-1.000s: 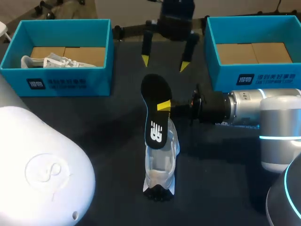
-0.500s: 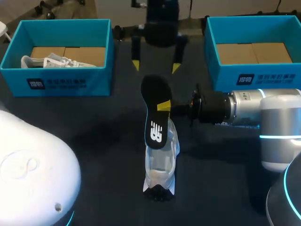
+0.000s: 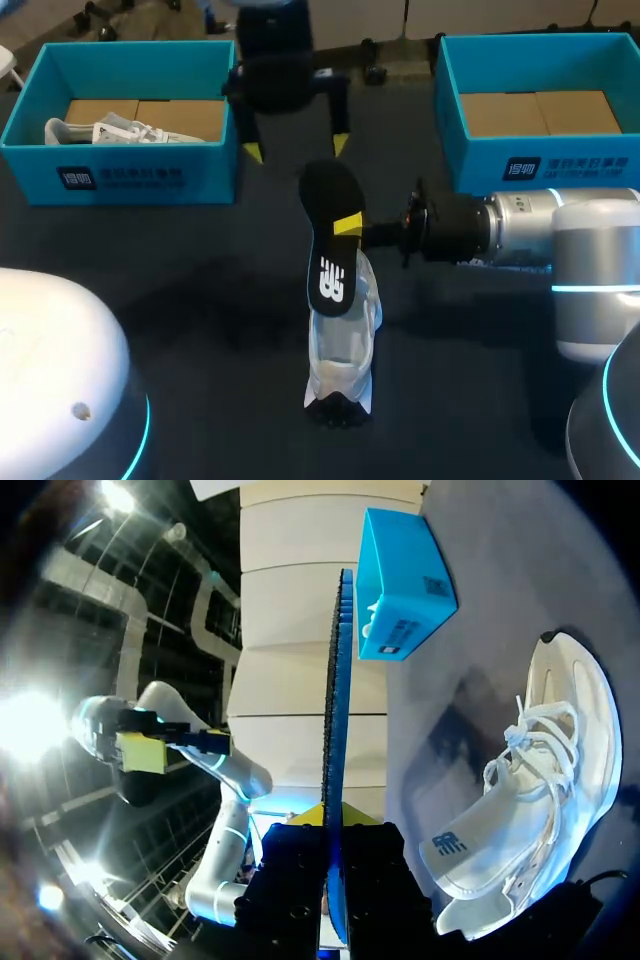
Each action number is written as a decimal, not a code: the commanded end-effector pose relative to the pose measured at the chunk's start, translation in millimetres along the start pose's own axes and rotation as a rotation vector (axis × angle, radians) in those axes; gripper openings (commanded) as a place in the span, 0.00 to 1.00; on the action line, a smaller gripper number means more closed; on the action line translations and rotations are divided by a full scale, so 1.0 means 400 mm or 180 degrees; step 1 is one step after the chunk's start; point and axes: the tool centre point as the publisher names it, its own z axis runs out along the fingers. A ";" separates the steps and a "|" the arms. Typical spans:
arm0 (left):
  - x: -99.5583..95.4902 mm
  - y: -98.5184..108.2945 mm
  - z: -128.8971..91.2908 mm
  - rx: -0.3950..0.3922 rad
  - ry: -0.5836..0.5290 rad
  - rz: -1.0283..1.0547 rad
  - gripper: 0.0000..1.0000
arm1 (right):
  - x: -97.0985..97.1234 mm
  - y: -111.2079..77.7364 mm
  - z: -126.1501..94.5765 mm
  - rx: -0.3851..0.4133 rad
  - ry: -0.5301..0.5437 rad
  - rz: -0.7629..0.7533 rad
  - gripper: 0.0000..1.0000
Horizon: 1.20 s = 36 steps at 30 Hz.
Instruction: Take the shoe out of the shoebox, open the shoe tongue, remove and reinsert the insole, then place the shoe into the shoebox
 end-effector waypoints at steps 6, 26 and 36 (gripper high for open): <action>0.051 -0.013 0.052 -0.0244 -0.3736 0.0447 1.00 | 0.000 -0.003 0.001 -0.0008 -0.0004 -0.0002 0.00; 0.085 -0.071 0.038 -0.0284 -0.4408 0.0684 1.00 | 0.000 -0.003 0.001 -0.0008 -0.0004 -0.0002 0.00; 0.085 -0.071 0.038 -0.0284 -0.4408 0.0684 1.00 | 0.000 -0.003 0.001 -0.0008 -0.0004 -0.0002 0.00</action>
